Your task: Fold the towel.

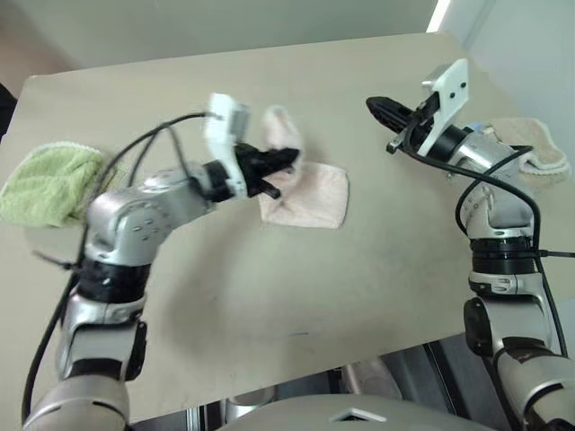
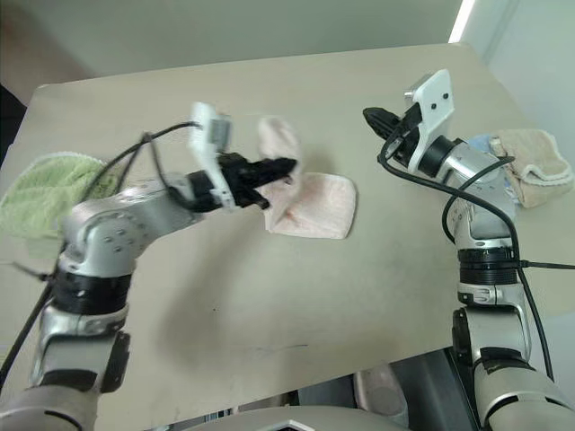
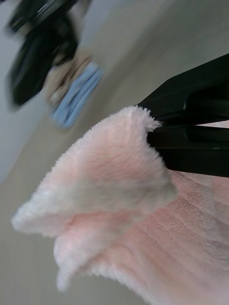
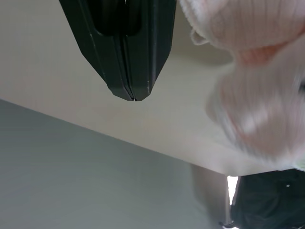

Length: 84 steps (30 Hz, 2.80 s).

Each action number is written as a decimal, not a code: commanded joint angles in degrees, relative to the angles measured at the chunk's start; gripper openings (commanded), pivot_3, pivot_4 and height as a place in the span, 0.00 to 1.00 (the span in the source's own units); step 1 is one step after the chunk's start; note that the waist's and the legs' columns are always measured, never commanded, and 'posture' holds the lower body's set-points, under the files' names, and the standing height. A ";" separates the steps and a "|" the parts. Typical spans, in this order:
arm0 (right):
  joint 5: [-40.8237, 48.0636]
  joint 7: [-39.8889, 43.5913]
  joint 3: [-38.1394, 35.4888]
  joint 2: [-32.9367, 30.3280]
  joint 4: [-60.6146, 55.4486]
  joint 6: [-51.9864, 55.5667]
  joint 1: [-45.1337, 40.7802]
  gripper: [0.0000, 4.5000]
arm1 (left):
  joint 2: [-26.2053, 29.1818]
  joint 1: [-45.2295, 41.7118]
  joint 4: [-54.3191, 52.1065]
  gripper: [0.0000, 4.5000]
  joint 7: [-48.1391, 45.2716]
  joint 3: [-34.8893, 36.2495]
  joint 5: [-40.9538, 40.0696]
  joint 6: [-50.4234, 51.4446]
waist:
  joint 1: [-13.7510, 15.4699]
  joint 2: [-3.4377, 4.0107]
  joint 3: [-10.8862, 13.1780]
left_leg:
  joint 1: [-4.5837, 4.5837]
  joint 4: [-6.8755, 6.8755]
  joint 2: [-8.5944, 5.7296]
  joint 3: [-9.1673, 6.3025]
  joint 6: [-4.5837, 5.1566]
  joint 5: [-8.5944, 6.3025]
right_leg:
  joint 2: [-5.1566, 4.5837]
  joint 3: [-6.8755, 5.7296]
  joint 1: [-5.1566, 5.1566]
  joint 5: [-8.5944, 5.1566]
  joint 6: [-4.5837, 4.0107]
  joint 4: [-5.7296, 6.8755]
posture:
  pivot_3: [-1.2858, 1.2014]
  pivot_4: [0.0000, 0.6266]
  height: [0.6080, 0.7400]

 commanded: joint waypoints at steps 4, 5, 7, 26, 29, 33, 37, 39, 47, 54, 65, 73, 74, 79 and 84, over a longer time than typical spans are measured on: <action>0.99 -2.65 -2.53 -1.60 -3.24 0.27 0.13 0.00 | -2.61 -4.99 2.97 0.01 -10.76 -5.02 9.81 -0.21 | -0.49 0.01 0.00 | -0.08 -0.01 0.01 -0.01 0.01 -0.01 | -0.01 0.06 -0.06 0.02 0.14 -0.06 | 0.52 0.24 1.00; 1.06 -2.74 -2.48 -1.65 -3.29 0.29 0.15 0.00 | -2.94 -4.98 3.10 0.01 -11.40 -4.76 10.59 -0.08 | -0.52 0.01 0.00 | -0.08 -0.02 0.01 -0.02 0.01 -0.01 | -0.01 0.06 -0.07 0.00 0.17 -0.07 | 0.52 0.24 1.00; 1.55 -3.86 -3.65 -2.45 -6.39 1.56 2.18 0.00 | -3.91 -7.03 6.31 0.01 -14.45 -9.61 15.99 -0.22 | -0.40 0.01 0.00 | -0.09 -0.05 0.03 -0.06 0.01 -0.01 | 0.00 0.05 -0.08 -0.01 0.20 -0.07 | 0.52 0.24 1.00; 5.12 -2.92 -2.22 -3.65 -12.74 10.01 5.89 0.00 | -10.56 -6.02 10.54 0.99 -10.61 13.93 14.85 2.74 | -0.05 0.01 0.00 | -0.18 0.15 0.00 -0.06 0.29 -0.13 | -0.08 0.06 -0.01 0.12 0.55 -0.20 | 0.52 0.24 1.00; 6.52 -1.63 -0.79 -3.52 -14.40 12.26 6.72 0.00 | -10.15 -5.11 11.08 0.99 -9.41 14.59 18.77 -1.22 | -0.03 0.01 0.00 | -0.17 0.15 0.00 -0.05 0.29 -0.07 | -0.07 0.05 0.00 0.13 0.56 -0.20 | 0.52 0.24 1.00; 8.28 -0.15 1.69 -2.37 -16.01 14.93 7.27 0.00 | -8.62 -3.25 11.01 0.71 -11.80 12.64 23.72 -6.73 | -0.04 0.01 0.00 | -0.18 0.19 -0.01 -0.03 0.29 -0.07 | -0.07 0.07 0.02 0.15 0.58 -0.26 | 0.52 0.24 1.00; 9.02 -0.61 3.53 -0.47 -15.83 16.23 7.61 0.00 | -8.35 -0.50 9.66 0.39 -14.25 9.41 26.33 -8.51 | 0.27 0.02 -0.02 | -0.20 0.21 -0.02 -0.06 0.29 -0.08 | -0.07 0.05 0.03 0.15 0.58 -0.27 | 0.52 0.24 1.00; 9.03 -0.81 4.48 0.80 -15.44 16.70 7.94 0.00 | -8.13 1.21 8.95 0.23 -15.40 7.88 27.42 -9.00 | 0.23 0.02 -0.02 | -0.18 0.23 -0.02 -0.05 0.33 -0.10 | -0.07 0.07 0.05 0.15 0.58 -0.29 | 0.52 0.24 1.00; 5.92 -0.90 9.60 4.91 -9.64 15.41 11.21 0.00 | -9.11 6.43 8.05 0.00 -20.49 4.73 26.60 -6.97 | 0.26 0.02 -0.01 | -0.20 0.22 -0.01 -0.09 0.33 -0.10 | -0.07 0.04 0.02 0.17 0.52 -0.26 | 0.52 0.24 1.00; -0.01 -2.60 13.93 6.55 2.90 14.08 13.83 0.00 | -8.43 8.95 13.74 0.00 -20.69 -2.14 35.29 -10.04 | 0.17 0.00 -0.09 | -0.15 0.35 -0.01 -0.13 0.37 -0.12 | -0.09 0.06 0.07 0.24 0.49 -0.16 | 0.52 0.24 1.00; 2.50 -2.09 9.47 5.00 -5.06 11.77 13.97 0.00 | -13.97 8.76 11.14 0.00 -18.93 9.80 26.97 -8.24 | 0.28 -0.04 -0.18 | 0.28 0.38 -0.09 -0.11 0.58 -0.26 | -0.15 0.04 0.65 -0.02 -0.05 -0.16 | 0.52 0.24 1.00; 6.89 -1.52 2.63 0.05 -16.99 14.43 11.29 0.00 | -14.24 6.06 5.46 0.00 -9.42 28.02 10.82 3.27 | 0.07 -0.04 -0.16 | 0.13 0.30 -0.02 0.04 0.34 -0.08 | -0.07 0.07 0.36 0.14 0.36 -0.17 | 0.52 0.24 1.00; 7.58 -0.89 2.13 -0.76 -17.39 14.95 10.85 0.04 | -13.57 6.12 5.98 0.04 -8.01 28.65 10.29 5.52 | 0.08 -0.04 -0.16 | 0.15 0.27 -0.03 0.07 0.33 -0.08 | -0.07 0.07 0.37 0.13 0.38 -0.17 | 0.52 0.24 1.00; 7.97 0.05 1.99 -2.60 -16.72 14.93 9.91 0.34 | -12.00 6.70 6.90 0.35 -5.46 28.52 8.62 12.10 | 0.19 -0.04 -0.16 | 0.15 0.21 -0.02 0.04 0.31 -0.07 | -0.08 0.06 0.36 0.11 0.40 -0.22 | 0.52 0.24 1.00; 7.97 0.10 1.76 -2.61 -15.75 14.12 8.76 0.72 | -12.16 6.51 10.70 0.73 -2.26 27.41 8.36 20.02 | 0.22 -0.04 -0.16 | 0.16 0.23 -0.03 0.03 0.32 -0.07 | -0.08 0.07 0.36 0.12 0.38 -0.21 | 0.52 0.24 1.00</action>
